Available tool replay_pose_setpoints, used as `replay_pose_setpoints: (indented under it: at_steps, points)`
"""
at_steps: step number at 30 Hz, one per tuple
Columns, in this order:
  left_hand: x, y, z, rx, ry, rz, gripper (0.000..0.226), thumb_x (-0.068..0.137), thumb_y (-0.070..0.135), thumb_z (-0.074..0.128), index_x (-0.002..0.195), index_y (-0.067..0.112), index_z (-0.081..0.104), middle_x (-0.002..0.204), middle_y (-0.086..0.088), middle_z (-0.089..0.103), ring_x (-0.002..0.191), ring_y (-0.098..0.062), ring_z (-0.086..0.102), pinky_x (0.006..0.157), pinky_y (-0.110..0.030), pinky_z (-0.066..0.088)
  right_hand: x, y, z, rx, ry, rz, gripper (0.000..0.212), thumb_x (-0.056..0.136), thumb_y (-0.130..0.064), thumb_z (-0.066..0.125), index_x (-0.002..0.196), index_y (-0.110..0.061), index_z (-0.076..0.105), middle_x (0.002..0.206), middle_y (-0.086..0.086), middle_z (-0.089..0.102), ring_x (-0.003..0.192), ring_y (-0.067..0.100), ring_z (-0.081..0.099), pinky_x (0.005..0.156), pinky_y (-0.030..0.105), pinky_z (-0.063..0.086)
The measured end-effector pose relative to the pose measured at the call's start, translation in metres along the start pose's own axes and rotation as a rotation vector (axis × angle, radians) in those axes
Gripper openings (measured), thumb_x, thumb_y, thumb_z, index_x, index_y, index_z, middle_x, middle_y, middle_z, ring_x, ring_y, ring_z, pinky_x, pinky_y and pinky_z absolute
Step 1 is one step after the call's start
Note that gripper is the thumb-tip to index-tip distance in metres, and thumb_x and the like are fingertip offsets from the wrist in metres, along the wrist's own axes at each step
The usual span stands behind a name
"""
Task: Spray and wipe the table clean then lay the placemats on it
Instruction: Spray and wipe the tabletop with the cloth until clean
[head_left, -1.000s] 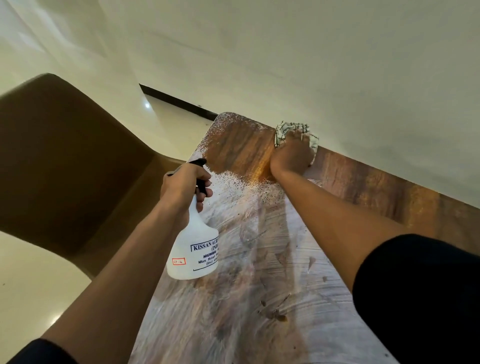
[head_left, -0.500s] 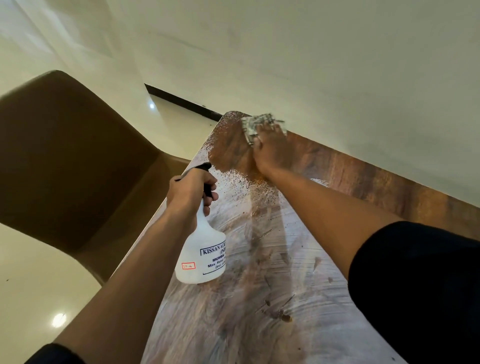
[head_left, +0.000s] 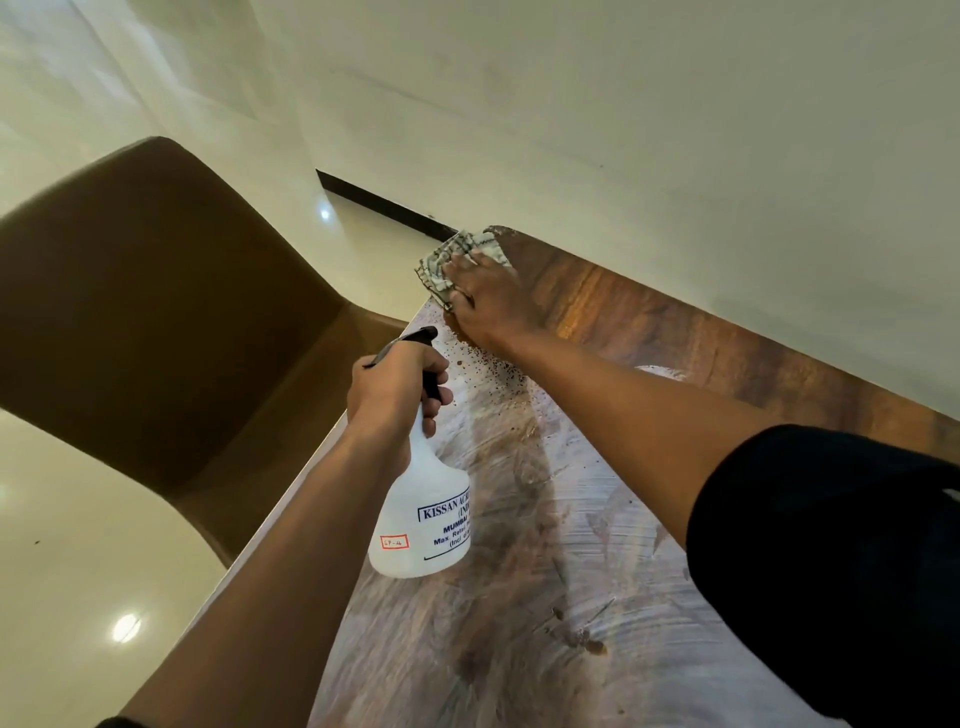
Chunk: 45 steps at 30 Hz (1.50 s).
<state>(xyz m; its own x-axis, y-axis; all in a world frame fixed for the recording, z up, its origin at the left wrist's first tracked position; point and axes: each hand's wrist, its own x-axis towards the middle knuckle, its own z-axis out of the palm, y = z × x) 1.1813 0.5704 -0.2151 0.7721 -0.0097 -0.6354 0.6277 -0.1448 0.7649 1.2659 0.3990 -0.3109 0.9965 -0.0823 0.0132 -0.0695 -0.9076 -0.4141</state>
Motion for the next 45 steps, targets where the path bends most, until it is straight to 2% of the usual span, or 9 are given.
replay_pose_setpoints:
  at_steps: [4, 14, 18, 22, 25, 30, 33, 37, 45]
  points:
    - [0.001, -0.001, 0.001, 0.0, 0.003, 0.009, 0.01, 0.084, 0.011, 0.067, 0.078, 0.003, 0.067, 0.069, -0.016, 0.066, 0.041, -0.013, 0.044, 0.044, -0.026, 0.039, 0.003, 0.02, -0.009, 0.011, -0.026, -0.062, 0.05, 0.107, -0.041, 0.039, 0.156, -0.031, 0.036, 0.165, -0.007, 0.029, 0.155, 0.017, 0.019, 0.124, 0.053, 0.019]
    - [-0.005, -0.011, 0.001, -0.025, -0.001, 0.009, 0.012, 0.087, 0.01, 0.067, 0.077, 0.002, 0.067, 0.069, -0.017, 0.065, 0.043, -0.013, 0.046, 0.045, -0.027, 0.039, 0.04, 0.037, -0.031, -0.08, -0.044, 0.254, 0.055, 0.109, -0.038, 0.035, 0.161, -0.026, 0.024, 0.17, -0.001, 0.014, 0.157, 0.025, 0.01, 0.126, 0.046, 0.015]
    - [-0.007, -0.017, 0.001, -0.03, 0.061, 0.051, 0.01, 0.085, 0.01, 0.068, 0.079, 0.002, 0.069, 0.068, -0.016, 0.066, 0.043, -0.014, 0.046, 0.047, -0.028, 0.04, 0.008, 0.004, -0.023, -0.008, -0.007, 0.077, 0.044, 0.109, -0.028, 0.036, 0.151, -0.034, 0.042, 0.163, -0.004, 0.034, 0.152, 0.023, 0.028, 0.121, 0.049, 0.021]
    - [-0.019, -0.022, 0.004, -0.058, 0.106, 0.063, 0.009, 0.082, 0.007, 0.067, 0.075, 0.002, 0.069, 0.063, -0.015, 0.064, 0.043, -0.016, 0.044, 0.047, -0.029, 0.037, -0.042, -0.035, 0.01, 0.014, -0.105, -0.282, 0.047, 0.103, -0.029, 0.046, 0.151, -0.033, 0.045, 0.162, -0.006, 0.036, 0.153, 0.019, 0.025, 0.12, 0.046, 0.021]
    - [-0.027, -0.023, 0.005, -0.045, 0.085, 0.049, 0.011, 0.083, 0.008, 0.067, 0.075, 0.001, 0.069, 0.064, -0.016, 0.065, 0.044, -0.016, 0.043, 0.046, -0.029, 0.037, -0.052, -0.03, 0.013, -0.006, -0.137, -0.352, 0.053, 0.103, -0.027, 0.046, 0.156, -0.028, 0.039, 0.165, -0.005, 0.031, 0.154, 0.016, 0.021, 0.12, 0.041, 0.021]
    - [-0.028, -0.026, -0.003, -0.043, 0.095, 0.017, 0.01, 0.085, 0.007, 0.068, 0.078, 0.0, 0.069, 0.068, -0.018, 0.065, 0.043, -0.016, 0.043, 0.047, -0.028, 0.037, -0.04, 0.008, -0.016, -0.005, -0.027, -0.024, 0.046, 0.108, -0.029, 0.039, 0.154, -0.032, 0.038, 0.165, -0.003, 0.03, 0.15, 0.026, 0.03, 0.119, 0.049, 0.028]
    - [-0.028, -0.031, -0.008, -0.039, 0.09, 0.012, 0.01, 0.087, 0.007, 0.066, 0.08, 0.0, 0.069, 0.071, -0.019, 0.065, 0.043, -0.015, 0.043, 0.045, -0.026, 0.038, -0.034, 0.042, -0.03, 0.01, 0.022, 0.198, 0.048, 0.108, -0.028, 0.039, 0.156, -0.029, 0.034, 0.167, -0.002, 0.024, 0.155, 0.025, 0.018, 0.125, 0.049, 0.017]
    - [-0.033, -0.037, -0.01, -0.062, 0.087, 0.007, 0.012, 0.089, 0.008, 0.066, 0.082, -0.001, 0.068, 0.072, -0.018, 0.064, 0.043, -0.013, 0.043, 0.043, -0.025, 0.038, -0.034, 0.036, -0.032, 0.052, -0.017, 0.226, 0.049, 0.108, -0.026, 0.042, 0.157, -0.03, 0.034, 0.167, -0.005, 0.021, 0.156, 0.024, 0.012, 0.126, 0.05, 0.014]
    - [-0.064, -0.054, -0.016, -0.089, 0.161, 0.031, 0.011, 0.083, 0.008, 0.065, 0.075, 0.001, 0.066, 0.07, -0.02, 0.063, 0.044, -0.015, 0.04, 0.047, -0.027, 0.034, -0.112, -0.055, 0.016, 0.075, -0.212, -0.365, 0.044, 0.103, -0.03, 0.054, 0.147, -0.031, 0.051, 0.162, -0.003, 0.037, 0.152, 0.022, 0.028, 0.119, 0.05, 0.028]
